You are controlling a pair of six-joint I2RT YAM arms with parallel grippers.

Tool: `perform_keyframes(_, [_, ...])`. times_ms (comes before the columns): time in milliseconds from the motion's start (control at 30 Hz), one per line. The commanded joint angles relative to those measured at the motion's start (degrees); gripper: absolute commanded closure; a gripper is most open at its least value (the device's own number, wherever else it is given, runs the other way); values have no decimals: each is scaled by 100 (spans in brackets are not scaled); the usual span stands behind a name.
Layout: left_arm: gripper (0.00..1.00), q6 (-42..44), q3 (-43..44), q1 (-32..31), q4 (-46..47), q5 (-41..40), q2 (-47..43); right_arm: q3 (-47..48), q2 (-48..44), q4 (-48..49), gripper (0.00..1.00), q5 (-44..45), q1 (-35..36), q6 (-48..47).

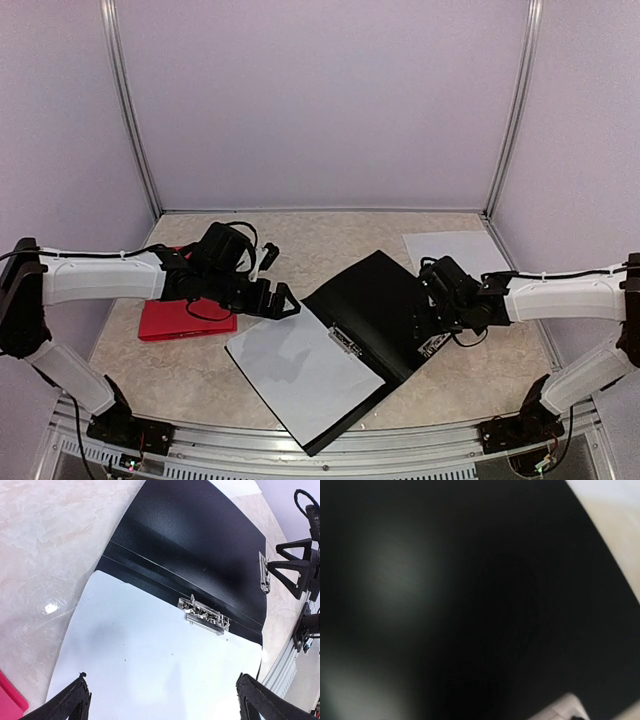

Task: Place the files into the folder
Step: Move the folder with some files to the center of the board.

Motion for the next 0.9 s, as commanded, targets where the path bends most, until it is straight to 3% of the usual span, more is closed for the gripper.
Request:
perform_keyframes(0, [2, 15, 237, -193, -311, 297, 24, -366, -410, -572, 27, -170, -378, 370])
perform_keyframes(267, [2, 1298, 563, -1595, -169, 306, 372, -873, -964, -434, 29, -1300, -1431, -237])
perform_keyframes(433, [1, 1852, 1191, -2163, -665, 101, 830, -1100, -953, -133, 32, -2281, -2032, -658])
perform_keyframes(700, [1, 2054, 2013, -2735, -1268, -252, 1744, -1174, -460, 314, 48, -2755, -2575, -1013])
perform_keyframes(867, [1, 2161, 2387, -2976, -1423, -491, 2242, -1128, -324, 469, 52, -2689, -2609, -1100])
